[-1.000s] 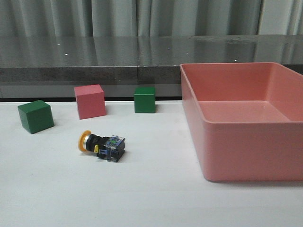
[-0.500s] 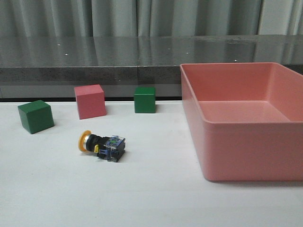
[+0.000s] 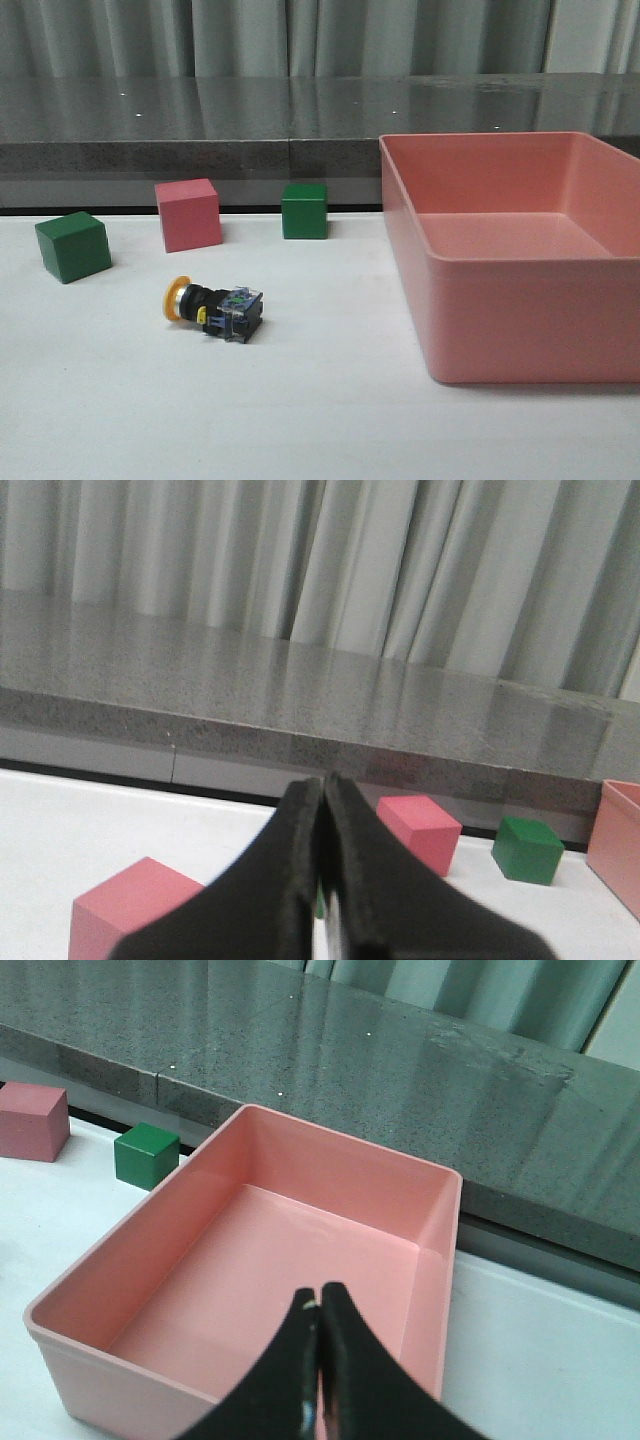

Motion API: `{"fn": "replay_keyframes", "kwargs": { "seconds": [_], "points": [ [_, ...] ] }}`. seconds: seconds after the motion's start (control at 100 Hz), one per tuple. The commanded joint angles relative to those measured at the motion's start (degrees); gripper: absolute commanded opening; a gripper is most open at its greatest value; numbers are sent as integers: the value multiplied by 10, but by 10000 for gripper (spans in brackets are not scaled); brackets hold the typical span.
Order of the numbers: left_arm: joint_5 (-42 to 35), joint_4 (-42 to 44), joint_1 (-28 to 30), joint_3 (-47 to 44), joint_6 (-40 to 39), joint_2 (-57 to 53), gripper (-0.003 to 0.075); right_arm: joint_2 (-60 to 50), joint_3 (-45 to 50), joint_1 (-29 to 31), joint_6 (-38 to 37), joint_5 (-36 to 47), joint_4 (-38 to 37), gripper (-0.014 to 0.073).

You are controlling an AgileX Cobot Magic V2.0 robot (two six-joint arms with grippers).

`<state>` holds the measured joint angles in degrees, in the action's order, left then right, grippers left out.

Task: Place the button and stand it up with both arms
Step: 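Open the right gripper, release the button on its side, withdraw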

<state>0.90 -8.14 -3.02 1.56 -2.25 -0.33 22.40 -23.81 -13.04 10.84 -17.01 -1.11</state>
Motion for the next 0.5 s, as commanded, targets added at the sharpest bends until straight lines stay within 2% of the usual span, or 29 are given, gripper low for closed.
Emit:
{"fn": "replay_keyframes", "kwargs": {
  "seconds": [0.0, 0.12, 0.34, 0.44, 0.49],
  "points": [
    [16, -12, 3, 62, -7, 6, -20, 2, -15, 3, -1, 47, 2, -76],
    [125, -12, 3, 156, 8, 82, -20, 2, -15, 3, -1, 50, 2, -76],
    [220, -14, 3, 331, 51, 298, -19, 2, -15, 3, -1, 55, 2, -76],
    [258, -26, 3, 394, 135, 398, -19, 2, -15, 3, -1, 55, 2, -76],
    [271, -57, 3, 421, 222, 439, -18, 2, -15, 3, -1, 55, 2, -76]
  ]
}}
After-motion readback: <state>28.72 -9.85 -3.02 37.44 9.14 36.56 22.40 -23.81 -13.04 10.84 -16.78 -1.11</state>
